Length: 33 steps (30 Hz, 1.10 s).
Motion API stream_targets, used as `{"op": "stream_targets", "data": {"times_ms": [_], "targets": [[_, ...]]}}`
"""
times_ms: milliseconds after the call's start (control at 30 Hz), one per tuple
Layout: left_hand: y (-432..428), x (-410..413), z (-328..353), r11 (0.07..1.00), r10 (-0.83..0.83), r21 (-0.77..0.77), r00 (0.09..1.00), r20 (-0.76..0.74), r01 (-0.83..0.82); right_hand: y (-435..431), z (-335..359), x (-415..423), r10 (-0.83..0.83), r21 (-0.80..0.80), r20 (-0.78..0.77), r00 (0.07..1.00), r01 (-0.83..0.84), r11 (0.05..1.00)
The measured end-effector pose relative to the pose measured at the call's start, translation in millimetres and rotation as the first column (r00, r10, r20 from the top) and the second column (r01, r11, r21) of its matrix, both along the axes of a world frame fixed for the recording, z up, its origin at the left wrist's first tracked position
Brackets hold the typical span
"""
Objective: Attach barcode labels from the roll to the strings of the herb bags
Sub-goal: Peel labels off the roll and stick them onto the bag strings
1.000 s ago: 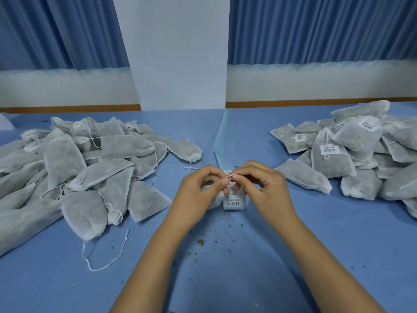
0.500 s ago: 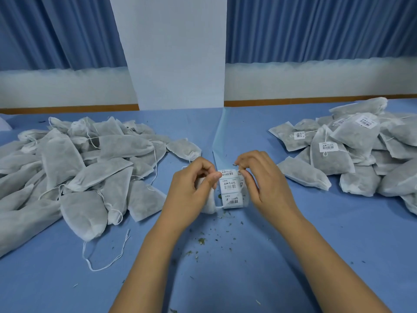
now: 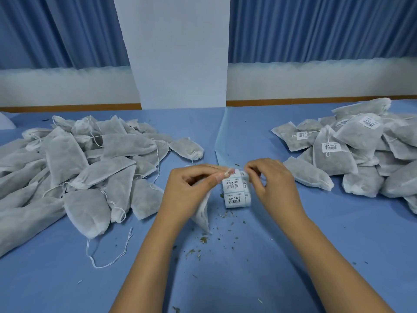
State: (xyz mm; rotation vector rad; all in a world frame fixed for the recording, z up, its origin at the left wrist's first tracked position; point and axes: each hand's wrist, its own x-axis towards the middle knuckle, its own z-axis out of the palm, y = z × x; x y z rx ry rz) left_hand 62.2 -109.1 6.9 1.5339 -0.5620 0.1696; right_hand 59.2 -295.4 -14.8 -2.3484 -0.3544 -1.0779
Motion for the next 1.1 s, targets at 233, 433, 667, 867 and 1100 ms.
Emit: {"op": "stream_targets", "data": {"times_ms": [233, 433, 667, 867, 1100], "targets": [[-8.9, 7.7, -11.3, 0.981, 0.152, 0.101, 0.981, 0.119, -0.164, 14.1, 0.4, -8.0, 0.294, -0.238, 0.044, 0.955, -0.276, 0.931], [1.9, 14.7, -16.1, 0.89, 0.033, 0.435, 0.969, 0.244, -0.14, 6.7, 2.9, -7.8, 0.29, -0.222, 0.101, 0.952, -0.262, 0.939], [-5.6, 7.2, -13.4, 0.893, 0.052, 0.443, 0.997, 0.065, -0.075, 7.2, 2.6, -6.1, 0.178, -0.037, 0.178, 0.968, -0.174, 0.984], [-13.2, 1.7, -7.2, 0.962, 0.158, 0.236, 0.986, -0.062, -0.139, 7.3, 0.2, -4.3, 0.155, 0.26, -0.032, 0.987, -0.142, 0.955], [-13.7, 5.4, -6.4, 0.964, 0.251, 0.11, 0.964, -0.081, -0.242, 20.2, -1.7, -7.9, 0.278, 0.25, -0.119, 0.953, -0.242, 0.937]]}}
